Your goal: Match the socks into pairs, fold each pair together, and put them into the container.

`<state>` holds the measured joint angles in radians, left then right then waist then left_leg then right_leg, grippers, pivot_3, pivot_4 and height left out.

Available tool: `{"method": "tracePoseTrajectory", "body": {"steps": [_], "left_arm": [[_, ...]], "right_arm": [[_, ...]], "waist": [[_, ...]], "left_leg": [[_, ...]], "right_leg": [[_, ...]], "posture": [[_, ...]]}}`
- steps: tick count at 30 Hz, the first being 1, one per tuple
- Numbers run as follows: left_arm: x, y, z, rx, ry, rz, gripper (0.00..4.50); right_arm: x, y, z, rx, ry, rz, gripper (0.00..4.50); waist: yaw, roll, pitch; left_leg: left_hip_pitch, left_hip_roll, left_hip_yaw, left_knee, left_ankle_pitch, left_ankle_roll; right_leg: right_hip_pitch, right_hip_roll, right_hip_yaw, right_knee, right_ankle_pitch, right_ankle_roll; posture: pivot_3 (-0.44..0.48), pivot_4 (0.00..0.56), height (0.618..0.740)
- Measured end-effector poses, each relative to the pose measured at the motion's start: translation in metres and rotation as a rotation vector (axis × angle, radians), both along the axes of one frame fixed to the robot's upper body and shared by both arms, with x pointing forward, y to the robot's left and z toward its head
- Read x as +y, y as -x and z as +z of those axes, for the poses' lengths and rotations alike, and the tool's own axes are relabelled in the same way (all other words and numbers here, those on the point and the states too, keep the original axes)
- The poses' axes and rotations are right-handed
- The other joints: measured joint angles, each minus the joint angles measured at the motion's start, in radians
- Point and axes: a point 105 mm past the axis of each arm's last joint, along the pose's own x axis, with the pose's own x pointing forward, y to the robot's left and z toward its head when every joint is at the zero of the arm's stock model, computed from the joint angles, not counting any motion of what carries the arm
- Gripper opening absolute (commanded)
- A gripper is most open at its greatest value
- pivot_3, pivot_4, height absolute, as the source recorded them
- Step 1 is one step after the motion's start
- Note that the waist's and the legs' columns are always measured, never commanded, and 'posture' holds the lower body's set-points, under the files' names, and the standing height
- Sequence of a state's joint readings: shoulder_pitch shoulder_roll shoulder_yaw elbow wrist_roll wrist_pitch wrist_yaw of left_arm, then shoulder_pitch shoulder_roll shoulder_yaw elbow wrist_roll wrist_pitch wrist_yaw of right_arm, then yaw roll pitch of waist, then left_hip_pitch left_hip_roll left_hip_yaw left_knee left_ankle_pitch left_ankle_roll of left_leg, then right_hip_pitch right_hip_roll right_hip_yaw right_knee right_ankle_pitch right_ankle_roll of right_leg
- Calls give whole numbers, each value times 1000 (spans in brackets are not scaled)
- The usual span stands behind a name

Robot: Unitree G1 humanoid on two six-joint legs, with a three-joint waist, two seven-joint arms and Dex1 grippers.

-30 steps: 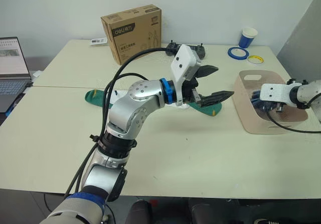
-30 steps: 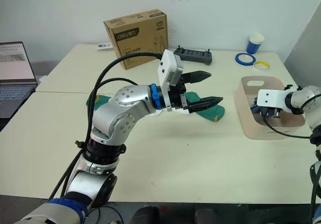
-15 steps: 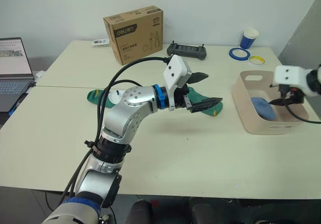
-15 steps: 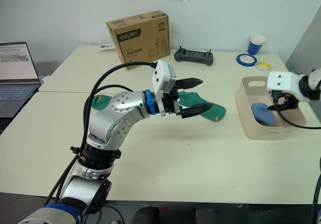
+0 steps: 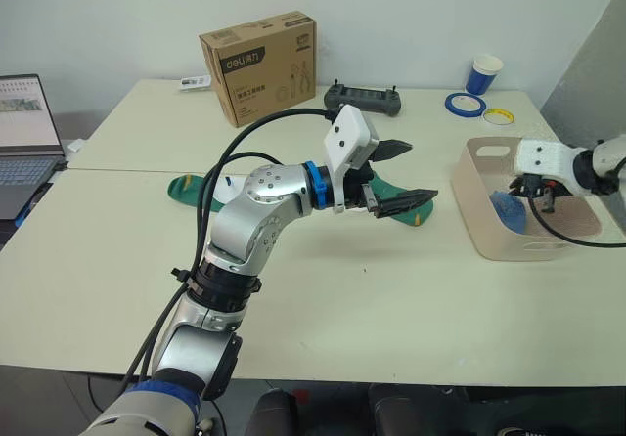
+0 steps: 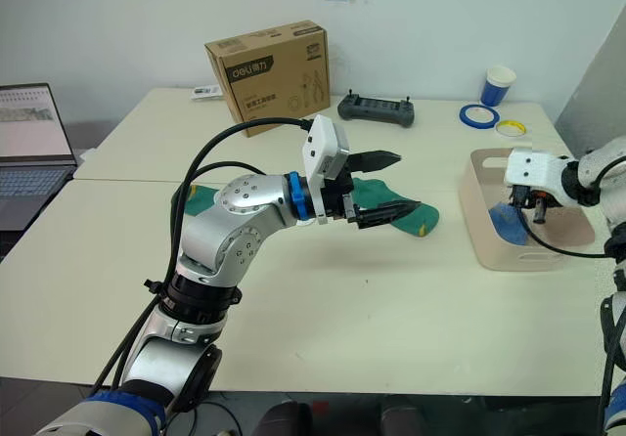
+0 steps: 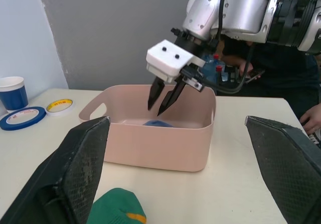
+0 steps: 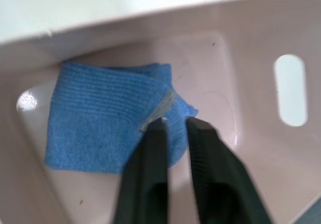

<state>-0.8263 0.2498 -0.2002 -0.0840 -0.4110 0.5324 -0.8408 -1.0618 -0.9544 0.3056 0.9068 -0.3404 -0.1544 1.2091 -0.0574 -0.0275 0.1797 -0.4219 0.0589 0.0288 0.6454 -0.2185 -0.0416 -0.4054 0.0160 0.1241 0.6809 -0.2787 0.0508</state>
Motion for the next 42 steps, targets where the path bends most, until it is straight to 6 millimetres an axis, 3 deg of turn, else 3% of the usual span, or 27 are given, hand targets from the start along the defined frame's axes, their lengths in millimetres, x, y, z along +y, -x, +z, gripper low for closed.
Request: {"method": "tracePoseTrajectory", "body": {"steps": [6,16,18,21,23,27,30,32,37,40,42], "left_arm": [[1,-1,-1,-2,-11,8,4500],[5,-1,-3,-6,-27,22,4500],[6,0,-3,-13,-29,22,4500],[7,0,-3,-13,-32,25,4500],[10,-2,-7,-4,-41,36,4500],[32,-10,-16,21,-72,109,4500],[60,-18,-22,37,-74,212,4500],[79,-20,-24,37,-68,286,4500],[133,-17,-41,82,-57,481,4500],[149,-11,-55,124,-49,550,4500],[164,-5,-66,150,-41,622,4500]], "right_arm": [[-3,-3,-47,59,34,-38,38],[-5,-5,-52,68,16,-59,38],[-3,-6,-42,68,12,-51,38],[-5,-7,-9,30,5,-39,38],[-6,-8,24,-40,0,-34,38],[17,-17,73,-204,-156,-2,38],[50,-22,108,-348,-387,68,602],[73,-18,115,-391,-545,123,1267],[121,2,67,-323,-844,124,3128],[142,14,50,-318,-926,108,4229],[153,31,40,-346,-937,131,4478]], "waist": [[-4,0,0],[-4,1,0],[-6,2,0],[-5,3,1],[-6,3,1],[-20,3,1],[-28,4,1],[-27,3,0],[-14,3,0],[-2,3,0],[5,1,-1]], "left_leg": [[1,0,1,0,0,0],[2,0,0,0,0,0],[2,0,1,0,0,0],[2,0,0,0,0,0],[3,0,0,-1,0,0],[3,0,0,-1,0,0],[3,1,-1,-1,0,0],[3,2,-2,0,0,0],[0,2,-4,0,0,0],[-2,1,-5,0,0,0],[-2,2,-6,0,0,0]], "right_leg": [[0,0,1,1,0,0],[2,0,1,1,0,0],[2,0,1,1,0,1],[2,0,1,1,0,1],[1,0,0,1,0,1],[1,1,1,1,0,0],[1,1,0,2,0,0],[2,1,-1,3,0,0],[0,1,-4,4,0,0],[-1,0,-4,5,0,0],[0,0,-6,2,0,0]], "posture": [[0,150,740],[0,150,740],[0,150,740],[0,150,740],[0,150,740],[0,150,740],[0,150,740],[0,150,740],[0,150,740],[0,150,740],[0,150,740]]}}
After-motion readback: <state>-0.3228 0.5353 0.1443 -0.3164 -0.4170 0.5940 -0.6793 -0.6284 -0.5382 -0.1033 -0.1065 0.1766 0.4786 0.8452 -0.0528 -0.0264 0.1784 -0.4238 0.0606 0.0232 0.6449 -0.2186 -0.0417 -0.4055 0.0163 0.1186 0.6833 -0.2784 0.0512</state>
